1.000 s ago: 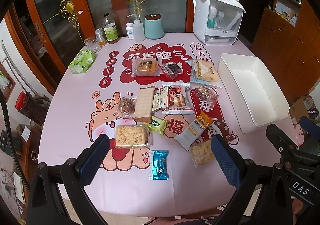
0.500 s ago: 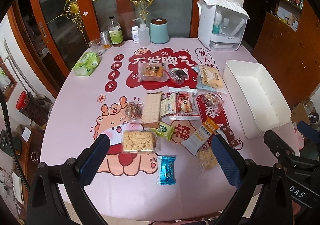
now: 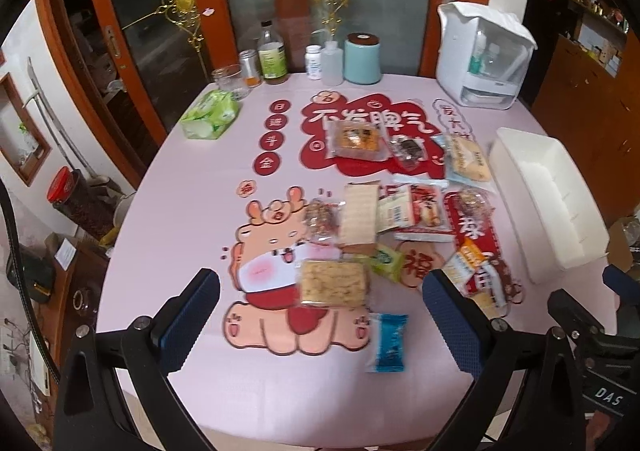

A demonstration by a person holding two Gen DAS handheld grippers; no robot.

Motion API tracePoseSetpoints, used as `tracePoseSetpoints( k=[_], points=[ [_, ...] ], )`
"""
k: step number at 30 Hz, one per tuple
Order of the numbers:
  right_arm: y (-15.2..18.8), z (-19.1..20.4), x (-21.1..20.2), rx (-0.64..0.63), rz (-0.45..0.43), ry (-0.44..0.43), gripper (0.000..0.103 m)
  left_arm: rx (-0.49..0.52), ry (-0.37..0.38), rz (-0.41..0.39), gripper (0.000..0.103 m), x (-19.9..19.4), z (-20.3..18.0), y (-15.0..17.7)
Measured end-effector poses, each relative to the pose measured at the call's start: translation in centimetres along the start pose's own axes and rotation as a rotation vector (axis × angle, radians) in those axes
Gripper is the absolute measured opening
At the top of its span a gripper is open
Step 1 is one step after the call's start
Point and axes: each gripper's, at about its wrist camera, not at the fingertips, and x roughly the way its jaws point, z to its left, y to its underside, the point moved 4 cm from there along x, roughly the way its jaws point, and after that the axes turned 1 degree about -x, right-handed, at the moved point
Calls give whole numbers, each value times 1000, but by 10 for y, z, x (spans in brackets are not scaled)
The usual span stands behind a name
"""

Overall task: Organize snacks
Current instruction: 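Grasp the blue foil packet with the right gripper while the left grasps the clear puffed-snack bag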

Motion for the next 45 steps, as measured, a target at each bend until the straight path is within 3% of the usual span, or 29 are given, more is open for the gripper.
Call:
tracePoseSetpoints(
  k=[7, 14, 17, 24, 28, 33, 36, 38, 45],
  points=[
    [10, 27, 35, -54, 75, -61, 100, -5, -68, 36, 101, 30, 49, 5],
    [39, 59, 90, -168, 199, -83, 97, 24, -22, 136, 101, 78, 65, 25],
    [52, 68, 113, -176, 264, -110, 91, 95, -12, 144, 101, 95, 58, 32],
    [77, 91, 163, -180, 347, -122, 89, 335, 17, 205, 101, 148, 36, 42],
    [88, 104, 181, -193, 381, -119, 81, 432, 78, 235, 101, 166, 26, 39],
    [93, 115, 184, -245, 351, -79, 74, 620, 142, 261, 101, 180, 3, 39],
    [92, 117, 181, -245, 330, -83, 57, 717, 147, 262, 101, 186, -7, 41],
    [91, 114, 176, -241, 319, -82, 38, 783, 146, 268, 101, 191, -15, 42],
    [90, 93, 174, -194, 347, -108, 35, 957, 155, 304, 101, 210, -37, 52]
  ],
)
